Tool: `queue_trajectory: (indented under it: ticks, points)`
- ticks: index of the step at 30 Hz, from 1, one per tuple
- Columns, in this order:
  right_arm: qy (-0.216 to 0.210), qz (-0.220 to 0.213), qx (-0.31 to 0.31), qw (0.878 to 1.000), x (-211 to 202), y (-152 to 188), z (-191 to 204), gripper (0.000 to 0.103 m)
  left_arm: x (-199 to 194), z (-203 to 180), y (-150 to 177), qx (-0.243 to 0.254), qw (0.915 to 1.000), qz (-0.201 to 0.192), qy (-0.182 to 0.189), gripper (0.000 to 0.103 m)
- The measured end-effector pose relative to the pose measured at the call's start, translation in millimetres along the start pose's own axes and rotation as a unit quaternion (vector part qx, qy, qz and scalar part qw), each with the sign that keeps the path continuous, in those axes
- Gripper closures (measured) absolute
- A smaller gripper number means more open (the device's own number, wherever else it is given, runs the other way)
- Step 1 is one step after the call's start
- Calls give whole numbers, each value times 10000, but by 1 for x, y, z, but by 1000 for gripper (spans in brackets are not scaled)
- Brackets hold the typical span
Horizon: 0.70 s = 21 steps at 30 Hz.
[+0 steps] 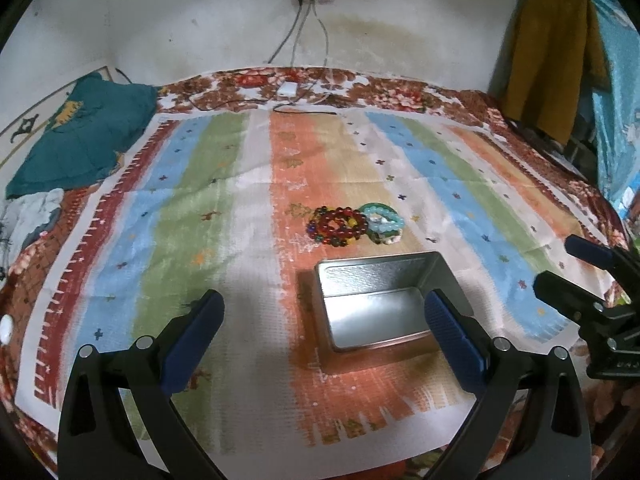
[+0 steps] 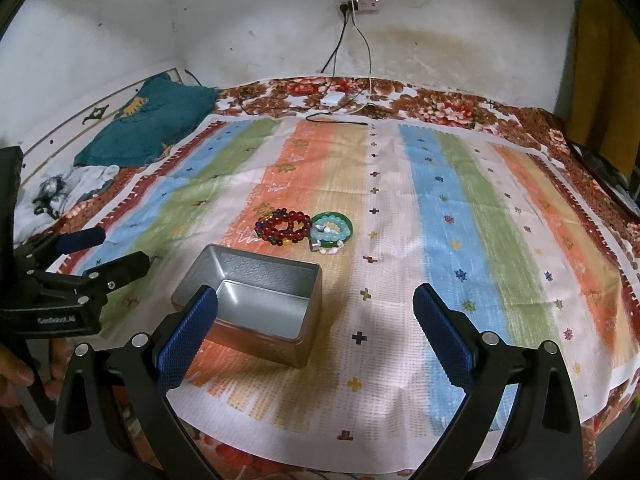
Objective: Organize jewelry
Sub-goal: 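Move both tools toward the bracelets lying beside the silver tin box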
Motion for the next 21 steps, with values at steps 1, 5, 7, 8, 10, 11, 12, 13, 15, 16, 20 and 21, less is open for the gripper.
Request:
queue_trajectory:
  ticks: [1, 5, 7, 8, 10, 11, 12, 13, 15, 16, 20, 21]
  points:
    - [0, 16, 17, 10000, 1, 0, -1, 4, 0, 0, 0, 5, 10000, -22, -28, 5]
    - [-9, 96, 91, 9999, 4, 0, -3, 4, 1, 5, -1, -81, 9999, -24, -127, 5]
    - [-19, 123, 106, 9999, 5, 0, -3, 4, 2, 6, -1, -80, 9998, 4, -156, 5]
    - [-19, 129, 115, 9998, 6, 0, -4, 4, 2, 7, -1, -66, 9999, 10, -147, 5]
    - [-21, 138, 111, 9998, 6, 0, -3, 4, 3, 8, -1, -59, 9998, 34, -197, 5]
    - [-24, 148, 110, 9998, 7, 0, -3, 4, 3, 9, -1, -61, 9996, 46, -272, 5]
    - [-28, 163, 112, 9998, 8, 0, -4, 4, 3, 9, -1, -62, 9995, 53, -305, 5]
    - [-29, 172, 110, 9998, 8, 0, -3, 4, 3, 10, 0, -69, 9995, 68, -310, 5]
    - [-31, 192, 108, 9998, 10, -1, -3, 4, 4, 12, 0, -93, 9995, 122, -274, 5]
    - [-29, 200, 104, 9997, 10, -1, -2, 4, 5, 13, 0, -113, 9995, 140, -262, 5]
    - [-20, 219, 71, 9997, 13, -3, 0, 4, 7, 15, -2, -162, 9995, 150, -216, 5]
    - [-18, 218, 70, 9997, 13, -3, 0, 4, 8, 15, -2, -162, 9995, 141, -223, 5]
Point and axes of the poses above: each gripper's, at about its wrist camera, not at the fingertips, and x roughly the way its jaws point, z to its left, y to its underside, the point moved 5 cm from there along x, roughly the way its jaws point, and after that the axes turned 10 degrees about y, right-handed, at the moved point
